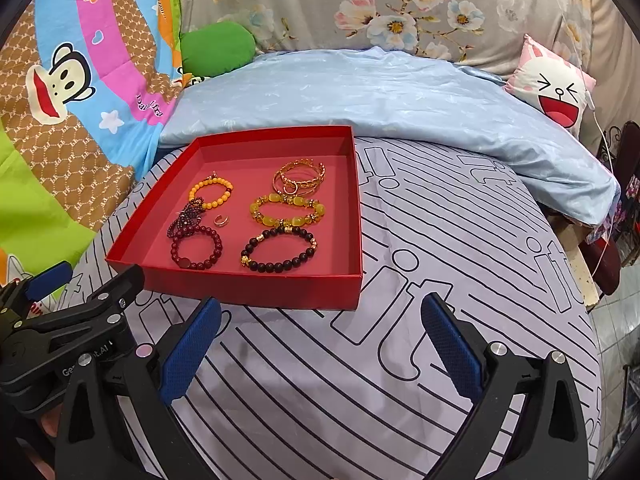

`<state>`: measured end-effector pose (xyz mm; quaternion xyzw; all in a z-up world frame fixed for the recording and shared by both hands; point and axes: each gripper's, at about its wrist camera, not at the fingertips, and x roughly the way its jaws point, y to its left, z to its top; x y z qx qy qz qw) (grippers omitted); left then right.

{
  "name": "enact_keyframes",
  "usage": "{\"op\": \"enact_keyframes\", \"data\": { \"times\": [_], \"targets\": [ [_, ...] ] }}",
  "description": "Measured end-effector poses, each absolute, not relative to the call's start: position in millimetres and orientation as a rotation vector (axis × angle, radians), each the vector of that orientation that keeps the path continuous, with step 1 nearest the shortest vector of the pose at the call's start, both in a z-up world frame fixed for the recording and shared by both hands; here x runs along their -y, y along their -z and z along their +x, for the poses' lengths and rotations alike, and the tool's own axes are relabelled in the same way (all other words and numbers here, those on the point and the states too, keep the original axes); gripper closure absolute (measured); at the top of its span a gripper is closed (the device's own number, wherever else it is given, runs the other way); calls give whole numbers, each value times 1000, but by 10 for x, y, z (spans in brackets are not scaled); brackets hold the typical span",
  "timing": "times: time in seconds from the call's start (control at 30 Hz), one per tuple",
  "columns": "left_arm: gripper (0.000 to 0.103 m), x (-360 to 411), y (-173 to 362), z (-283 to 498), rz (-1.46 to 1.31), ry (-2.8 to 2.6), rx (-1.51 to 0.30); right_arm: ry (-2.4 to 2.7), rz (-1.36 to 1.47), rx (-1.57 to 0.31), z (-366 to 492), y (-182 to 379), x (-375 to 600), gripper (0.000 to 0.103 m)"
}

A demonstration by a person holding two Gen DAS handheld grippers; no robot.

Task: Organize jewelry

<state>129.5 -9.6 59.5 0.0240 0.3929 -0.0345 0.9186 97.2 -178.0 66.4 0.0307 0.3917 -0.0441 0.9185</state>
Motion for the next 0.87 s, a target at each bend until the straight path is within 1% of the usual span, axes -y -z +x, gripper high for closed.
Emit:
{"op": "enact_keyframes", "data": {
  "times": [0.87],
  "targets": [
    [11, 103, -579, 1309, 54, 72, -811, 91, 64, -804, 934, -653, 1830, 6]
  ]
}}
